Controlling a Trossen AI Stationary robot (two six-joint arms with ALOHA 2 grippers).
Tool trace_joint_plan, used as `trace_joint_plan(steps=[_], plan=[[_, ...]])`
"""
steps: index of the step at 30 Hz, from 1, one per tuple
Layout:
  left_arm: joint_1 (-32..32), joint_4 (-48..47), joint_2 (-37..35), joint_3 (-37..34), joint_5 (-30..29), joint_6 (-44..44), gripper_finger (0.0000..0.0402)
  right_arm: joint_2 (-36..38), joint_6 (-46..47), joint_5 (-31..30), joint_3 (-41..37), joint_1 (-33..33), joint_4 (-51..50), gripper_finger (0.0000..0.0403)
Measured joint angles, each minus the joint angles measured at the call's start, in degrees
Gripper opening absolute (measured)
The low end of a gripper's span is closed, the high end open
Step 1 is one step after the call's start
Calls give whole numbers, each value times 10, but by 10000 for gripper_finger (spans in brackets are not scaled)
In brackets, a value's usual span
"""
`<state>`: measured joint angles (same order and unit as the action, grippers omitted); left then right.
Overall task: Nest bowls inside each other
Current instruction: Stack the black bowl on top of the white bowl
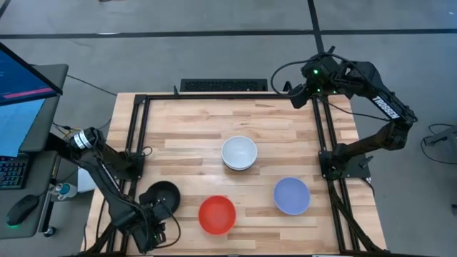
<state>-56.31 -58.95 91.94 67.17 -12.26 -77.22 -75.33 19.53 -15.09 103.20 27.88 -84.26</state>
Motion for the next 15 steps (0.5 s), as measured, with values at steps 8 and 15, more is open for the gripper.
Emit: trace_joint_plan(steps=[8,15], plan=[[2,30,1,-37,15,-21,183,0,-3,0,0,0,-2,235],[9,22,1,-37,-13,-10,183,0,-5,0,0,0,-2,235]])
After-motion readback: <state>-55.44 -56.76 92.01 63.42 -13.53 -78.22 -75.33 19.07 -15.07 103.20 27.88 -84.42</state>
